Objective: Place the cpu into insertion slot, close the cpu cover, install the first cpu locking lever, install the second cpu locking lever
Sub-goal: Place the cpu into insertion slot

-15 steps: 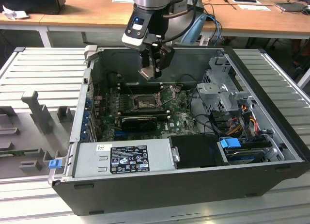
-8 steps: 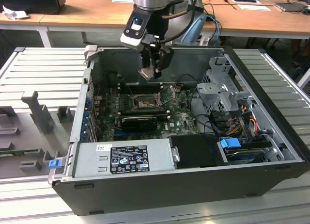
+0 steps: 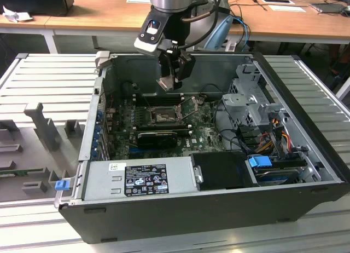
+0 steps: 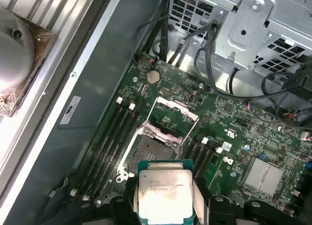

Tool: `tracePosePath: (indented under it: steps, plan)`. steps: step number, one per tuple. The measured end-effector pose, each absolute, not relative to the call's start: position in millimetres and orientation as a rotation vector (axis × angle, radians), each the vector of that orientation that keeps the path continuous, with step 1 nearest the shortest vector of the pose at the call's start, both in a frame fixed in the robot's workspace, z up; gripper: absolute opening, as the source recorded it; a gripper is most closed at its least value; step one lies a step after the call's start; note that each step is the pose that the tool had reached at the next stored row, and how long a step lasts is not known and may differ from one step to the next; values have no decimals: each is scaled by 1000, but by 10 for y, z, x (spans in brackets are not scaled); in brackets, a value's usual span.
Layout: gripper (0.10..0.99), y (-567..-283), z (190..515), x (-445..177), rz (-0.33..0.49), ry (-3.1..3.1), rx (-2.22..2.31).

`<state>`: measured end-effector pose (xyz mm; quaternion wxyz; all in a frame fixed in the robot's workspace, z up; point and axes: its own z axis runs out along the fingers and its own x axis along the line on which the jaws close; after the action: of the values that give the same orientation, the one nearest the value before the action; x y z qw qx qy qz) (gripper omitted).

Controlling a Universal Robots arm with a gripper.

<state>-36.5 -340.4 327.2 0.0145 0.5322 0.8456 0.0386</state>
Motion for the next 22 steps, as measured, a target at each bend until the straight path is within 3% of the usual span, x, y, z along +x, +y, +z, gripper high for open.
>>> tracePosePath:
  steps: [22]
  plan:
    - [533, -3405, 3177, -365, 112, 2487, 1856]
